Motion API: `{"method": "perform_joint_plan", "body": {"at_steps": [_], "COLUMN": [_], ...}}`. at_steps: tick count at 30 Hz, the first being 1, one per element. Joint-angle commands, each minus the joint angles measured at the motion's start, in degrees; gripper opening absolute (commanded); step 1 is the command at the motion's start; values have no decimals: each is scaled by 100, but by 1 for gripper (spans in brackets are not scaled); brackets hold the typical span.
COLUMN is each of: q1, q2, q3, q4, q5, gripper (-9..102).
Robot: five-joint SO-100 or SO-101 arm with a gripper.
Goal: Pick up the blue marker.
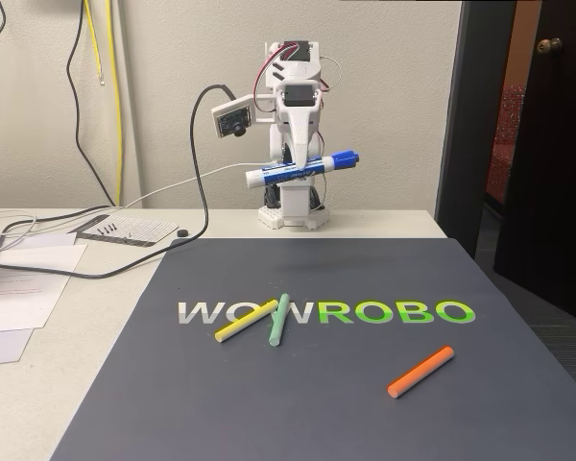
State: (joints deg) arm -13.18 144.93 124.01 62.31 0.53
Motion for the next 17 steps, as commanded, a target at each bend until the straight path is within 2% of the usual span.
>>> {"method": "perform_joint_plan", "body": {"at_steps": [1,17], "q1": [97,9], "q2": [211,352], "q3": [-26,176], "q4": [-35,-193], "q5": [-18,-88], "gripper": [5,5]}}
